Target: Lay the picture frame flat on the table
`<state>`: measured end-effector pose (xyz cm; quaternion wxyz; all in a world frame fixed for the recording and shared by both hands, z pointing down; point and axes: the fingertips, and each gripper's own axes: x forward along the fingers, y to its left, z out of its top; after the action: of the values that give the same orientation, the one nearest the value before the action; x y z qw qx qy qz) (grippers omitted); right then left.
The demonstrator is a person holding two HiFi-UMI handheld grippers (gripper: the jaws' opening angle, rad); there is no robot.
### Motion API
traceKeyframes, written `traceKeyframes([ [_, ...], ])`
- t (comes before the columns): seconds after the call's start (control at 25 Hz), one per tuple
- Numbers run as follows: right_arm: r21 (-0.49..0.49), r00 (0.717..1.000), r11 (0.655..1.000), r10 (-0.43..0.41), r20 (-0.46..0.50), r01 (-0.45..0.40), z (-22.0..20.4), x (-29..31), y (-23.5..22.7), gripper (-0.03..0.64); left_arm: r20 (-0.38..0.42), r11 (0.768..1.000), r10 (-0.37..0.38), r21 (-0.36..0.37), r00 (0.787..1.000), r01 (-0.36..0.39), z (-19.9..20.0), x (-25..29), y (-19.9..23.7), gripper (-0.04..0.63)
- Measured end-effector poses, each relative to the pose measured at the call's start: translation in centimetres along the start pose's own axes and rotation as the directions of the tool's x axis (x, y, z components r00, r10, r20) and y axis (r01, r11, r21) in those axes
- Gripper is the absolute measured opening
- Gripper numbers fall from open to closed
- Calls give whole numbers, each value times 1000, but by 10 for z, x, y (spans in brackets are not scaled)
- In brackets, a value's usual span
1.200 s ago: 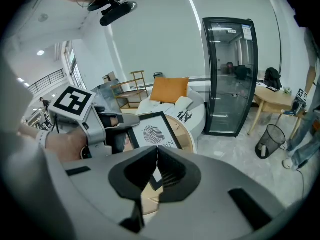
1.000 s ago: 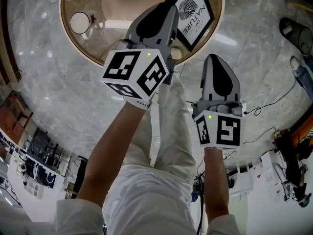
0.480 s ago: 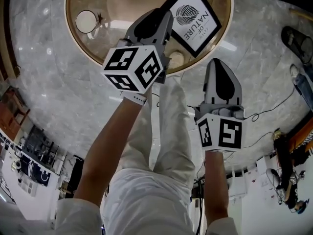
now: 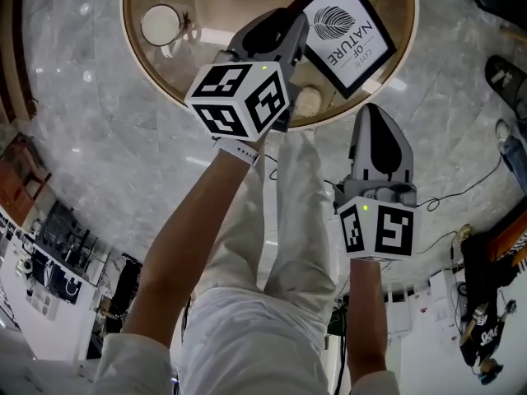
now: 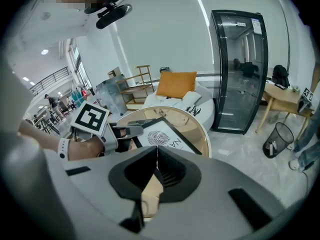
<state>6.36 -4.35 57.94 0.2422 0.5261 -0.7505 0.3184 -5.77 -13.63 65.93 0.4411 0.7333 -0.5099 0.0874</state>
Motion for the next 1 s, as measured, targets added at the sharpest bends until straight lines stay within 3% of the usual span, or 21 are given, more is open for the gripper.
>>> traceKeyframes([
  [0.6, -22, 999, 999, 33, -34, -34, -15, 0, 3, 6, -72, 999, 5, -33, 997, -7, -24, 19, 27, 140],
  [1.0, -18, 999, 999, 39, -21, -40, -8, 4, 6, 6, -129, 997, 71, 30, 989, -68, -30, 22, 36, 156],
])
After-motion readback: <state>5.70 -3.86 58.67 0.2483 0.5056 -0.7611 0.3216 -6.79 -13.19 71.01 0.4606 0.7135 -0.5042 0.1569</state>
